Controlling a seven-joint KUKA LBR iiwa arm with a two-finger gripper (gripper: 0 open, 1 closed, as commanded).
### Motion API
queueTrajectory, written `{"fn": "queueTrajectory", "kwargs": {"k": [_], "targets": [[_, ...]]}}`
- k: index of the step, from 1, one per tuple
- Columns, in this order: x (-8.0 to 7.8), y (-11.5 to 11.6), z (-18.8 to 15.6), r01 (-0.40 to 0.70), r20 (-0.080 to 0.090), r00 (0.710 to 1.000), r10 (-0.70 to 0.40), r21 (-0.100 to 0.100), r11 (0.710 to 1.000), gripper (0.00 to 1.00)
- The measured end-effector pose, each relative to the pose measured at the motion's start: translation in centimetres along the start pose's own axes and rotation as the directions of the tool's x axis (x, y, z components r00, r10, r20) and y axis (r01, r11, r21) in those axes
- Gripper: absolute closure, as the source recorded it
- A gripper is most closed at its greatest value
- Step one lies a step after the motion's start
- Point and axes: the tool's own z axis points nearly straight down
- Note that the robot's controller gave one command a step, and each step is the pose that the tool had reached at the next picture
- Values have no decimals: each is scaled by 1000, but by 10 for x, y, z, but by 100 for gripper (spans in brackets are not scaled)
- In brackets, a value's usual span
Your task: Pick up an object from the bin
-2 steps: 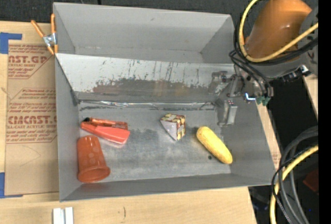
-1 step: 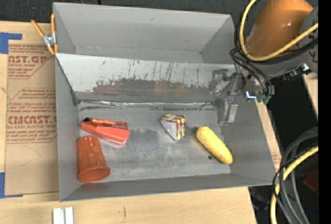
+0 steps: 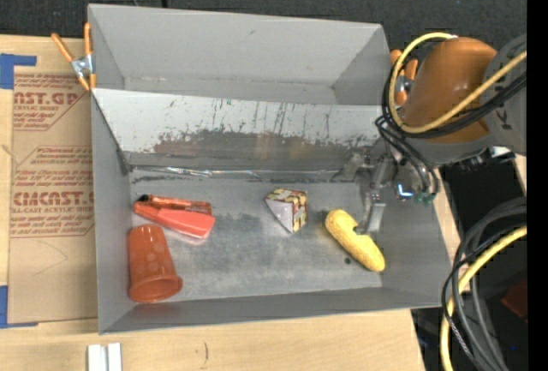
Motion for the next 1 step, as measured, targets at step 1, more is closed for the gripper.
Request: {"fn": "queueTrajectory", "kwargs": {"k": [1], "targets": [[17,-20,18,-75,-7,997,75,-1,997,0]]}}
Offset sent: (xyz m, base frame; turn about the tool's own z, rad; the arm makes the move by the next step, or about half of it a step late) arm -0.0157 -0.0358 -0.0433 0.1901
